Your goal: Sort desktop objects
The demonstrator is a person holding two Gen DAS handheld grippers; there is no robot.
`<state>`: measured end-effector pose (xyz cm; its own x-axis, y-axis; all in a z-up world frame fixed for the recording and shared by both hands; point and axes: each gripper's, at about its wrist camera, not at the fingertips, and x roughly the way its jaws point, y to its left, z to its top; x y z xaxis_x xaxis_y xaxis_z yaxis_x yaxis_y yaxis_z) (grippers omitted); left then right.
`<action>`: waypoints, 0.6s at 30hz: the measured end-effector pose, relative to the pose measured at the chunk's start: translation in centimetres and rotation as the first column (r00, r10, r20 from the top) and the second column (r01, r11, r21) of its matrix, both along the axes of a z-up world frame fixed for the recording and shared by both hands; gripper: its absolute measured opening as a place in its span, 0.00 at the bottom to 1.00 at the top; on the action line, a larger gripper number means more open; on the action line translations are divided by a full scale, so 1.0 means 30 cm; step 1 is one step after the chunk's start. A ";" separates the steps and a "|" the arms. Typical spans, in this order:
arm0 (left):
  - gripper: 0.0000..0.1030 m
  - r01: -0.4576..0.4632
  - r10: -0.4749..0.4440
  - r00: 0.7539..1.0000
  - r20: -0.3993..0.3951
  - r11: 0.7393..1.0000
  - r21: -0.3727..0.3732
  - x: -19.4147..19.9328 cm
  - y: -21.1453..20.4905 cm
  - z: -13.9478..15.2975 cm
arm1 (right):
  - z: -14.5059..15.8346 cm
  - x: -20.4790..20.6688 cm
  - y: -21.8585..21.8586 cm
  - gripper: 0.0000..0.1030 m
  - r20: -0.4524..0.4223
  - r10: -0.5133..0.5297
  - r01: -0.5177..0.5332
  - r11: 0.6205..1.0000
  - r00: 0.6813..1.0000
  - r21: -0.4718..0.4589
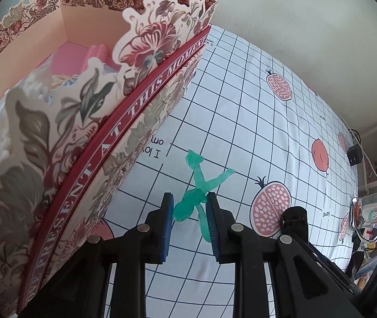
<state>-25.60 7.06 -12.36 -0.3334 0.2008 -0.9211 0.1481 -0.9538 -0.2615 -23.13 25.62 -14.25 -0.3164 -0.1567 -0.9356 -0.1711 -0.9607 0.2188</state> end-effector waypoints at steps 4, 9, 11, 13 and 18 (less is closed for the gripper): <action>0.25 -0.001 0.001 1.000 0.002 1.000 0.000 0.000 0.001 0.001 | -0.003 -0.012 -0.003 0.36 0.007 -0.014 0.014 1.000 1.000 -0.009; 0.25 0.004 -0.004 1.000 -0.007 1.000 0.007 -0.005 0.004 0.015 | 0.017 -0.028 -0.011 0.36 -0.002 -0.025 0.025 1.000 1.000 -0.008; 0.25 0.006 -0.005 1.000 -0.013 1.000 0.012 -0.005 0.009 0.026 | 0.034 -0.030 -0.017 0.36 -0.013 -0.023 0.022 1.000 1.000 -0.010; 0.25 0.009 -0.008 1.000 -0.020 1.000 0.018 -0.008 0.015 0.044 | 0.058 -0.029 -0.020 0.36 -0.024 -0.025 0.025 1.000 0.999 -0.012; 0.25 0.016 -0.014 0.999 -0.050 0.999 0.035 -0.003 0.023 0.109 | 0.148 -0.014 -0.032 0.36 -0.081 -0.025 0.023 0.999 0.996 -0.021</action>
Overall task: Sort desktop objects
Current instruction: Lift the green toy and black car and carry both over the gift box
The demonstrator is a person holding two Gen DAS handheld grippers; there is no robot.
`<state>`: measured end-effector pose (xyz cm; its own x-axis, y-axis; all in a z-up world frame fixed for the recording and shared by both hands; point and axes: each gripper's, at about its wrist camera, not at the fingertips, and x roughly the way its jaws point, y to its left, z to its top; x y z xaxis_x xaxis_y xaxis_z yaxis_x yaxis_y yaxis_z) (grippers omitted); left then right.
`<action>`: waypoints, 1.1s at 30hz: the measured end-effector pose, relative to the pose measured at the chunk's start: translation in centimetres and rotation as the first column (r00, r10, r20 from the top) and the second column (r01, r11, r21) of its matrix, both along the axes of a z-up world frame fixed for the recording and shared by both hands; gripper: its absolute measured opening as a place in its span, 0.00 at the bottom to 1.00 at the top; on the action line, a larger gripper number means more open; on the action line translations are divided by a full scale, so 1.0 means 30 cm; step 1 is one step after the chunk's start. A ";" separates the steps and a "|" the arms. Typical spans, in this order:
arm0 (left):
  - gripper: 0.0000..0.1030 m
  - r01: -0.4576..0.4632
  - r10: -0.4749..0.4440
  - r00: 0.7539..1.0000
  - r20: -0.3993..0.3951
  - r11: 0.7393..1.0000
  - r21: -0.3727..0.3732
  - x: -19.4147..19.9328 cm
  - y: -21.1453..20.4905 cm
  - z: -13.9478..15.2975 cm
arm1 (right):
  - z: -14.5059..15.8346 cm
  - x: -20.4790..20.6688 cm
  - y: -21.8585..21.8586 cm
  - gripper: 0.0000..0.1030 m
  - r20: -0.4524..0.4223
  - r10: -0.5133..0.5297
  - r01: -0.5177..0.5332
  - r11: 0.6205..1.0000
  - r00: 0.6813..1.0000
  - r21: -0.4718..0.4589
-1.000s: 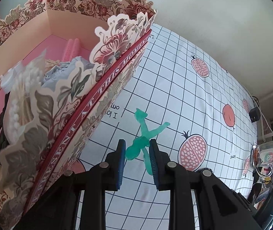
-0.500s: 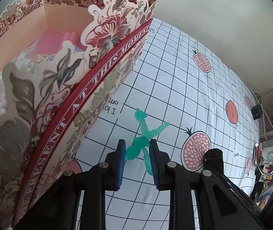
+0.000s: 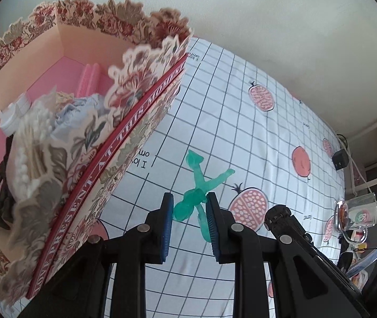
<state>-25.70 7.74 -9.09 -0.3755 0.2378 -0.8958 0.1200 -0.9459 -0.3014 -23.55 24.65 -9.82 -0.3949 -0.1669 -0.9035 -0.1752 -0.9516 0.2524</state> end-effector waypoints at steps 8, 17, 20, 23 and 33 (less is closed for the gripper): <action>0.25 0.001 0.002 0.997 -0.080 1.000 0.027 0.035 -0.015 0.141 | 0.161 0.048 -0.022 0.36 -0.123 0.001 -0.004 1.000 0.992 -0.028; 0.25 -0.044 0.052 0.987 -0.149 0.998 0.055 0.069 -0.084 0.260 | 0.283 0.081 -0.075 0.36 -0.217 0.024 -0.031 0.999 0.976 -0.030; 0.25 -0.058 0.067 0.984 -0.166 0.997 0.058 0.081 -0.113 0.288 | 0.300 0.085 -0.106 0.36 -0.225 0.037 -0.047 0.998 0.974 -0.036; 0.25 -0.078 0.089 0.981 -0.174 0.995 0.067 0.092 -0.147 0.305 | 0.313 0.087 -0.143 0.36 -0.235 0.059 -0.070 0.997 0.970 -0.040; 0.25 -0.209 0.224 0.960 -0.169 0.972 0.104 0.128 -0.311 0.328 | 0.328 0.103 -0.299 0.36 -0.249 0.152 -0.163 0.986 0.957 -0.024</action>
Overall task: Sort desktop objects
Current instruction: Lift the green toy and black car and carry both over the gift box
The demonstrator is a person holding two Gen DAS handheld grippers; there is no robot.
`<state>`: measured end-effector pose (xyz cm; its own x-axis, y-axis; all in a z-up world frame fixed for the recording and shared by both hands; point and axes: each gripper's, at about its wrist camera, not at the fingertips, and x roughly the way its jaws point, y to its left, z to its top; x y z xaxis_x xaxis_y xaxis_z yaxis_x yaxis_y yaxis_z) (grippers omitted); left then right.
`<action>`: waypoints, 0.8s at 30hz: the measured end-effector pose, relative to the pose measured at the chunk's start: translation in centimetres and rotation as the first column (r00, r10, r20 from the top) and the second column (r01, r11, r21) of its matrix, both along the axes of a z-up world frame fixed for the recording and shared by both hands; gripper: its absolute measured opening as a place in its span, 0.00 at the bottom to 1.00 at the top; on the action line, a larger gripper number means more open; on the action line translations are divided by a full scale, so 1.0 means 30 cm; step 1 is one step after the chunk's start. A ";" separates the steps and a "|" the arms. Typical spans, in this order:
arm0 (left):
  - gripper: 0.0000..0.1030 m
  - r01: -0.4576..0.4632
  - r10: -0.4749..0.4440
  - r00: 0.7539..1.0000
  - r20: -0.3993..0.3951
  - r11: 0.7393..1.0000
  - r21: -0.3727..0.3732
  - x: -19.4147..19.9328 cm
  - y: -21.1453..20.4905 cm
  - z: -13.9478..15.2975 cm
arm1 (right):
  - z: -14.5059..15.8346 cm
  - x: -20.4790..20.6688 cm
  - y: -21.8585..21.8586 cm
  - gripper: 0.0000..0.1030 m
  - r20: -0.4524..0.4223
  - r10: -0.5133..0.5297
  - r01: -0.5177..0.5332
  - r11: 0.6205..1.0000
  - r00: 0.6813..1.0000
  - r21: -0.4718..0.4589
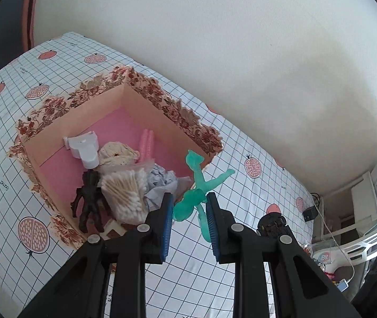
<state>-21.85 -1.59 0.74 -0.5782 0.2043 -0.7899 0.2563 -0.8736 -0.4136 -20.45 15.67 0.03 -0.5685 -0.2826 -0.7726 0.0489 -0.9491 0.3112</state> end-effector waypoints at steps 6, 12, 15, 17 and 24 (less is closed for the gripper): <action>0.25 -0.060 0.060 0.998 -0.008 0.998 0.020 0.018 -0.088 0.014 | 0.005 0.007 -0.075 0.36 -0.005 0.031 -0.031 1.000 1.000 0.005; 0.25 -0.116 0.117 0.993 -0.002 0.991 0.061 0.034 -0.172 0.006 | 0.006 0.022 -0.159 0.36 -0.019 0.073 -0.073 0.997 0.997 0.023; 0.25 -0.162 0.162 0.987 0.008 0.983 0.082 0.043 -0.221 -0.004 | 0.000 0.021 -0.194 0.36 -0.014 0.084 -0.083 0.996 0.996 0.031; 0.25 -0.197 0.197 0.980 0.018 0.976 0.089 0.049 -0.253 -0.013 | -0.003 0.021 -0.215 0.36 -0.016 0.094 -0.094 0.995 0.995 0.031; 0.25 -0.281 0.278 0.960 0.041 0.952 0.118 0.067 -0.344 -0.041 | -0.014 0.018 -0.289 0.36 -0.016 0.136 -0.135 0.990 0.991 0.034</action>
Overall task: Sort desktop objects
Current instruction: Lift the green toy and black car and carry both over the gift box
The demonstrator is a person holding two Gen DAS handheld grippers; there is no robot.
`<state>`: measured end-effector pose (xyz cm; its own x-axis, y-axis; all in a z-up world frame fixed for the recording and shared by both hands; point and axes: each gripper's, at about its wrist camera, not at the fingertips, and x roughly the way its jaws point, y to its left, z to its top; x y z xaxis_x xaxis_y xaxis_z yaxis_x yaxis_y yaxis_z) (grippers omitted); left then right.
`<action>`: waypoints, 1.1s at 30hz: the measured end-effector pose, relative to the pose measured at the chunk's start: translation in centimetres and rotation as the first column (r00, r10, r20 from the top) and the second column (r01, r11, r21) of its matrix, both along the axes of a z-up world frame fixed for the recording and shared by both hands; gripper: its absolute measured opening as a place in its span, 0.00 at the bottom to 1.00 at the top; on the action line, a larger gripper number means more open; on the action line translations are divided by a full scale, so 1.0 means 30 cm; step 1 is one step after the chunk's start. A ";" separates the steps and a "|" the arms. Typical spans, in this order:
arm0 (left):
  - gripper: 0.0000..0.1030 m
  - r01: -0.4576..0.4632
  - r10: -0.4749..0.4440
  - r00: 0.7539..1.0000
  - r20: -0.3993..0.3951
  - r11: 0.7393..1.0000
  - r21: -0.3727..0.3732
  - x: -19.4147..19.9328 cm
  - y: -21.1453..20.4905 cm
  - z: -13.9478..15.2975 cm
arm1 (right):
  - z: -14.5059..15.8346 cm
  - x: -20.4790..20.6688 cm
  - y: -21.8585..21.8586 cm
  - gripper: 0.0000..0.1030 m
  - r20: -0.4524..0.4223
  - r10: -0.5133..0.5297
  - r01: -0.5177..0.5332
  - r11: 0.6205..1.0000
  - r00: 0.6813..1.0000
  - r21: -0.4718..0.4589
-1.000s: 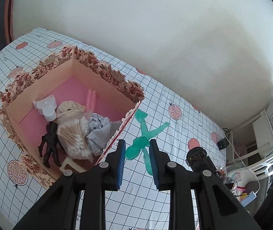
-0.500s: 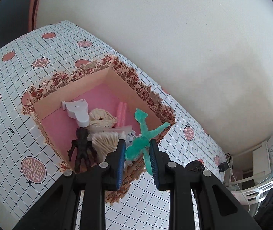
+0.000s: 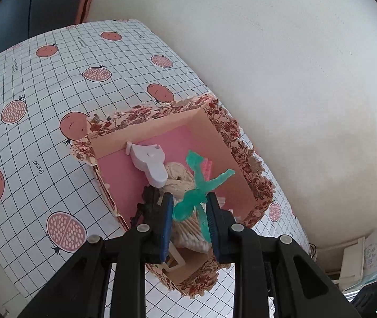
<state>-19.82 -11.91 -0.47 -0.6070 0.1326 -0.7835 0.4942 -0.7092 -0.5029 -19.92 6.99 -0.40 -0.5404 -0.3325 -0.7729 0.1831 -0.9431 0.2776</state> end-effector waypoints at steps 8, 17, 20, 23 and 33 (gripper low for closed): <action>0.26 -0.050 0.048 0.998 0.033 0.997 0.054 0.003 -0.061 -0.047 | -0.031 -0.004 -0.084 0.36 0.016 0.060 -0.060 0.998 0.998 0.011; 0.26 -0.074 0.069 0.996 0.058 0.993 0.090 0.000 -0.087 -0.082 | -0.064 -0.006 -0.127 0.36 0.038 0.085 -0.086 0.996 0.996 0.018; 0.26 -0.080 0.074 0.995 0.068 0.991 0.103 -0.001 -0.090 -0.092 | -0.075 -0.006 -0.148 0.36 0.048 0.101 -0.102 0.994 0.994 0.025; 0.26 -0.082 0.074 0.994 0.075 0.990 0.113 -0.003 -0.092 -0.101 | -0.087 -0.008 -0.162 0.36 0.057 0.109 -0.111 0.993 0.992 0.036; 0.26 -0.088 0.072 0.991 0.110 0.985 0.146 -0.010 -0.090 -0.144 | -0.122 -0.008 -0.177 0.36 0.089 0.117 -0.122 0.991 0.989 0.052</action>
